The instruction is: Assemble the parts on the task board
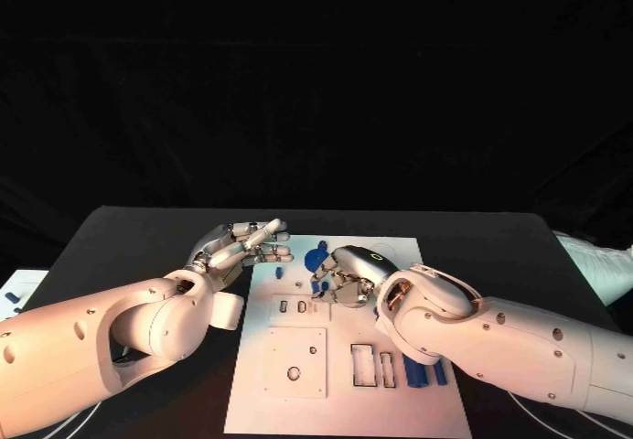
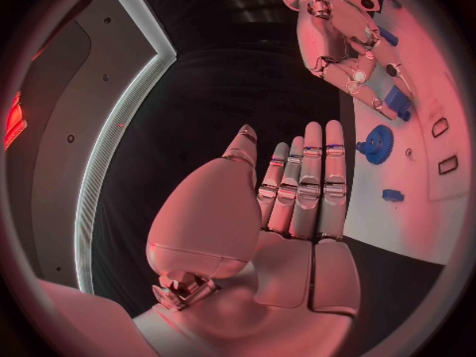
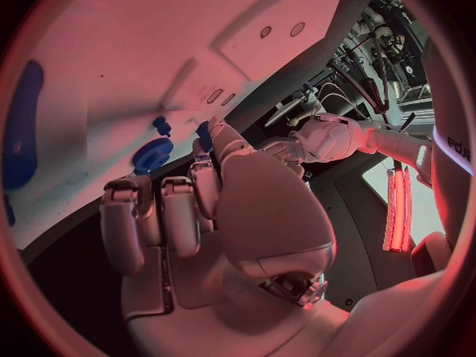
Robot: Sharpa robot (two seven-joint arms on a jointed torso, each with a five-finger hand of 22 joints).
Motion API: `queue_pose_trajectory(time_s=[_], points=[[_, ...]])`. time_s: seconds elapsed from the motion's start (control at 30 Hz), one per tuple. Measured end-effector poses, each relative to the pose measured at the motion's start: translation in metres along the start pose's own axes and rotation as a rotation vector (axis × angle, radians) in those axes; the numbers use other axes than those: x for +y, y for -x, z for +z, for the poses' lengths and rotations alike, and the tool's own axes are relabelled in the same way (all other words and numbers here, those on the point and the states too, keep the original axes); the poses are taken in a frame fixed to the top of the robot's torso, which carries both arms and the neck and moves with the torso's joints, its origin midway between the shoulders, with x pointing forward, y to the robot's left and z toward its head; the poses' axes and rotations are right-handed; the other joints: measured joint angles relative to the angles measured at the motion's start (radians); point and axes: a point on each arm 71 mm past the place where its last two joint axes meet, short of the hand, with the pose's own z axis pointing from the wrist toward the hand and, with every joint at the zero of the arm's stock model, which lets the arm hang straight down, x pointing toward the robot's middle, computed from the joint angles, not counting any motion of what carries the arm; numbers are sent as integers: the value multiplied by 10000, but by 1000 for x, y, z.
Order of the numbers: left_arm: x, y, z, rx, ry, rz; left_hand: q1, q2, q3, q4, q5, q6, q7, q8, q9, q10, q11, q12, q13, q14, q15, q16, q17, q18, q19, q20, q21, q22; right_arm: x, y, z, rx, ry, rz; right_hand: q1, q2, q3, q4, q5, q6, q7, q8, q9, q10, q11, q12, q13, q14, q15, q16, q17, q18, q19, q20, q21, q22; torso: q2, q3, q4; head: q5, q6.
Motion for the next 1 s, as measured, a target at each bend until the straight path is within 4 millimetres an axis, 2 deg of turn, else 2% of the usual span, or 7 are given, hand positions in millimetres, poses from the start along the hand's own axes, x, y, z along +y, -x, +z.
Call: queue_pose_trajectory(time_s=[0.53,0.83,1.0], points=[[0,-1,0,1,5,-35,39,39,0,0,0,0,0,0,0,0,0,0,0,0,0,0,13,0,0,0,0,1,8,-19,3,545,-124,-691,-116,-67,26,26,47,-18,-18,0,4,-17,-17,-2,-19,2,4,-1,1,1,0,1,0,-1,14,17,-8,84,-125],[0,-1,0,19,7,-43,39,39,0,0,0,0,0,0,0,0,0,0,0,0,0,0,13,-1,0,0,0,1,9,-19,4,678,-106,-914,-184,-135,81,81,49,-12,-13,0,15,-20,-21,-13,-125,15,18,-1,7,1,0,1,0,-2,16,24,-10,113,-193],[0,-1,0,20,7,-44,39,39,0,0,0,0,0,0,0,0,0,0,0,0,0,0,12,-1,0,0,0,1,9,-19,3,729,-94,-1008,-234,-185,83,83,50,-11,-12,0,145,-34,-35,-23,-206,16,18,-39,6,1,0,1,0,6,15,24,-14,125,-206]])
